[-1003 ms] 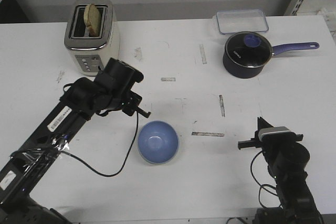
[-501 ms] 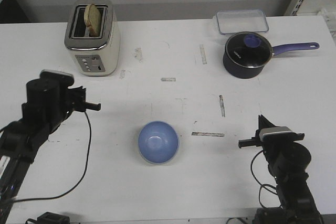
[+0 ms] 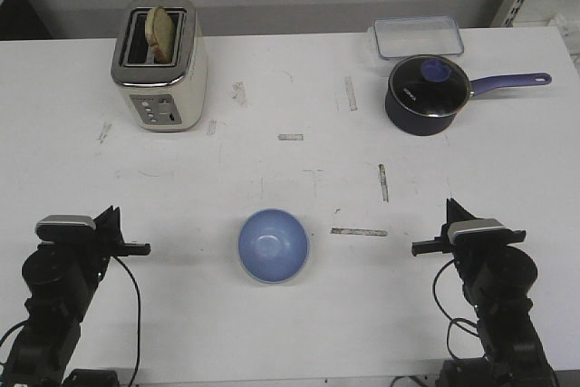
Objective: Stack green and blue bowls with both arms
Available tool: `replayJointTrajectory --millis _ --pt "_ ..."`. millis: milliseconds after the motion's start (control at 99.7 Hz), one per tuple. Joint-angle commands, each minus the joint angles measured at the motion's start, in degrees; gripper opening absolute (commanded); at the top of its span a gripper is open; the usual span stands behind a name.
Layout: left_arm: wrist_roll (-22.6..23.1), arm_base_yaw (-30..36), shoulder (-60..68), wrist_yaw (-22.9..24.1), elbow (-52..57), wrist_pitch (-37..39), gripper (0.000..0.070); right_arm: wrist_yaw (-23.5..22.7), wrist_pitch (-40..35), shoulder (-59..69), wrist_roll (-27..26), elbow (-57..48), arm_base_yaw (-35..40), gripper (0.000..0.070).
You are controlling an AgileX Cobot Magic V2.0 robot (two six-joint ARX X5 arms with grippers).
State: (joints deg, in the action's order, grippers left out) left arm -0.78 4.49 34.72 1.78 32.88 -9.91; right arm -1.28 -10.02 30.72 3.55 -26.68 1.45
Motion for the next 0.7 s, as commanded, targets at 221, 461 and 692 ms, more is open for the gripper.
replayJointTrajectory --millis 221,461,692 --pt "0.1 -0.1 -3.6 0.2 0.3 0.7 0.0002 0.2 0.6 0.0 -0.7 -0.3 0.0 0.0001" --pt "0.1 -0.1 -7.6 0.1 0.3 1.0 0.0002 0.2 0.6 0.0 -0.7 -0.3 0.0 0.0001" --pt "0.1 -0.1 -11.4 0.1 0.3 1.0 0.0002 0.2 0.6 0.0 -0.7 -0.3 0.0 0.0001"
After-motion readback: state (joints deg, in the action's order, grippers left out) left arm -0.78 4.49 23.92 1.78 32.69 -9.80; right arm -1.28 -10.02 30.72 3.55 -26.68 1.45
